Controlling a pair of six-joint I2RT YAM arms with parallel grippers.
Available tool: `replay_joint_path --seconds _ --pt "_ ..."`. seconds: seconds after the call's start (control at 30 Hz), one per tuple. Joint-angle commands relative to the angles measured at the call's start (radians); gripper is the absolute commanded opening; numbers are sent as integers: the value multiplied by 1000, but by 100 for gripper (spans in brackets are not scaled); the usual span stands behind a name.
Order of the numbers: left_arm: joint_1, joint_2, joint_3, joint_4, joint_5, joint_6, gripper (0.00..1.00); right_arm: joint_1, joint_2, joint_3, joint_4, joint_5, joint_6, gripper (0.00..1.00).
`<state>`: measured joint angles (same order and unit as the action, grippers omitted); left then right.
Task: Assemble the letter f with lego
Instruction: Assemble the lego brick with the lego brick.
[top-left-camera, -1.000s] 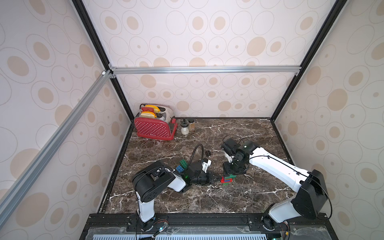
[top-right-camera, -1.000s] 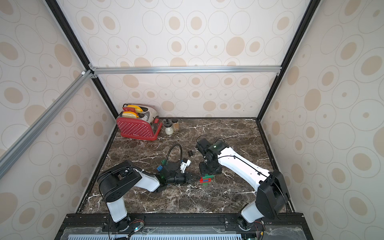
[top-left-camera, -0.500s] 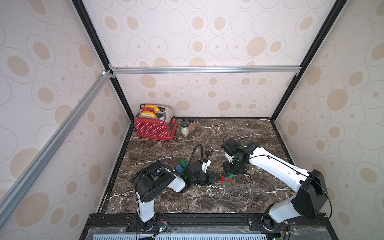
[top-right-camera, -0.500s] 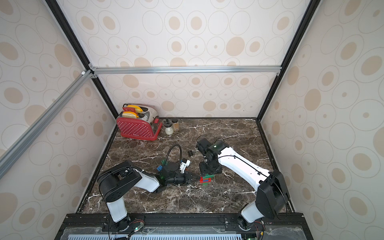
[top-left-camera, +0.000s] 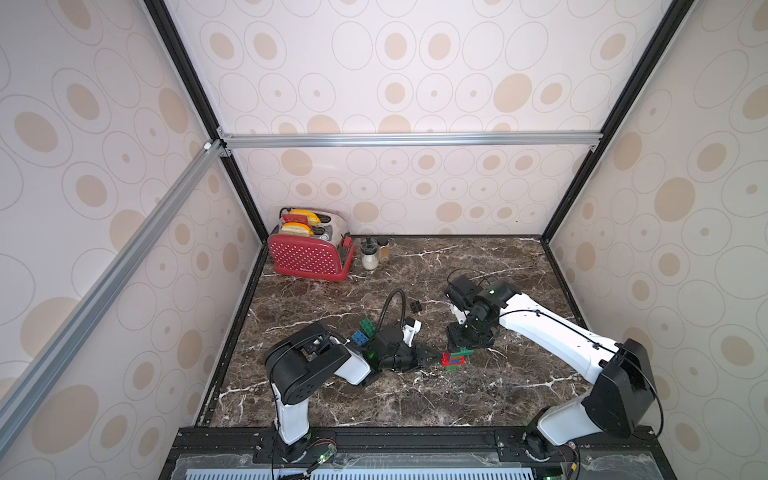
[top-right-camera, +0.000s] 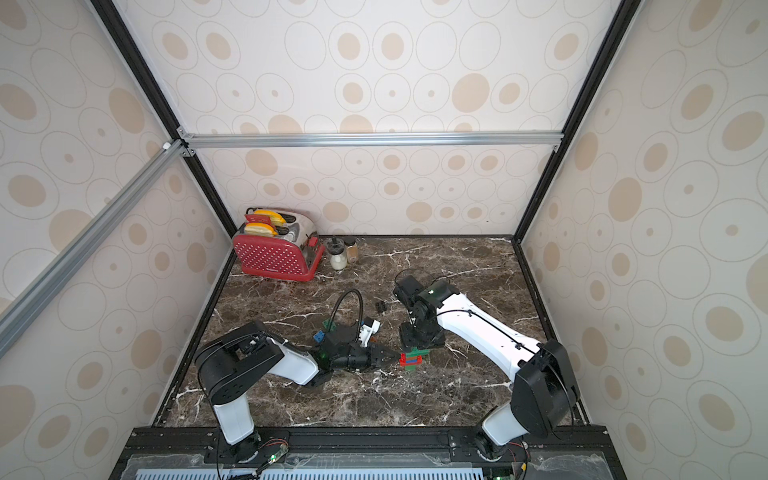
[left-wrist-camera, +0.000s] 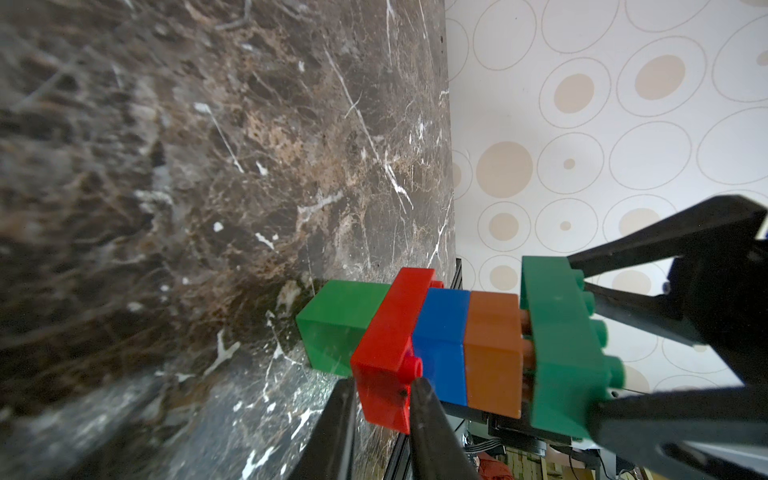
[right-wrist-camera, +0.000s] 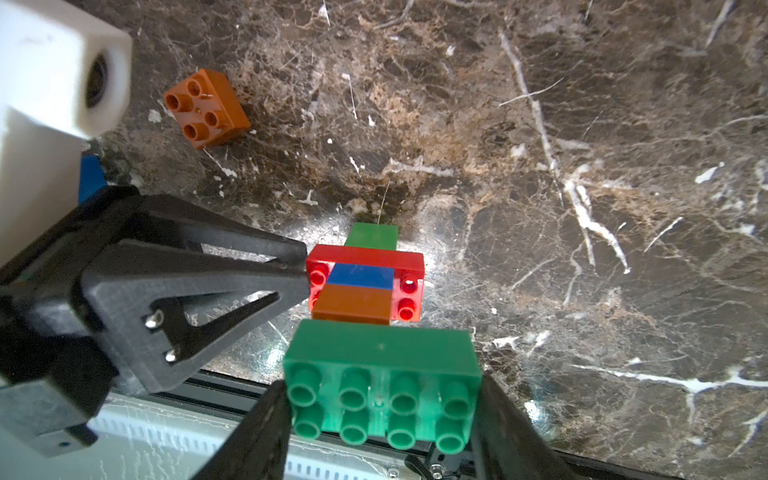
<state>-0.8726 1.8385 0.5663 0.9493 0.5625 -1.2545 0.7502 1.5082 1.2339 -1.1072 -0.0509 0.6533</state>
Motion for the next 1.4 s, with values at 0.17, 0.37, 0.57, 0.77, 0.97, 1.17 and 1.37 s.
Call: replay_joint_path --seconds 0.17,0.37,0.57,0.77,0.97,1.17,1.37 --pt "-10 22 -8 -26 -18 -12 25 -14 87 -74 -60 90 -31 61" --pt "-10 15 -7 -36 -19 -5 25 -23 97 -111 -32 78 -51 61" --pt "-10 15 -6 -39 -18 -5 25 -23 103 -147 -6 80 -67 61" --pt "-10 19 0 -41 -14 -3 25 -23 116 -177 8 96 -77 61" --pt "-11 20 -1 -41 -16 -1 25 -26 120 -171 -6 126 -84 61" --pt "-10 18 0 -42 -14 0 25 -35 122 -166 -8 156 -99 61" --pt "-9 20 -4 -42 -18 -1 25 -54 120 -165 -34 177 -100 61"
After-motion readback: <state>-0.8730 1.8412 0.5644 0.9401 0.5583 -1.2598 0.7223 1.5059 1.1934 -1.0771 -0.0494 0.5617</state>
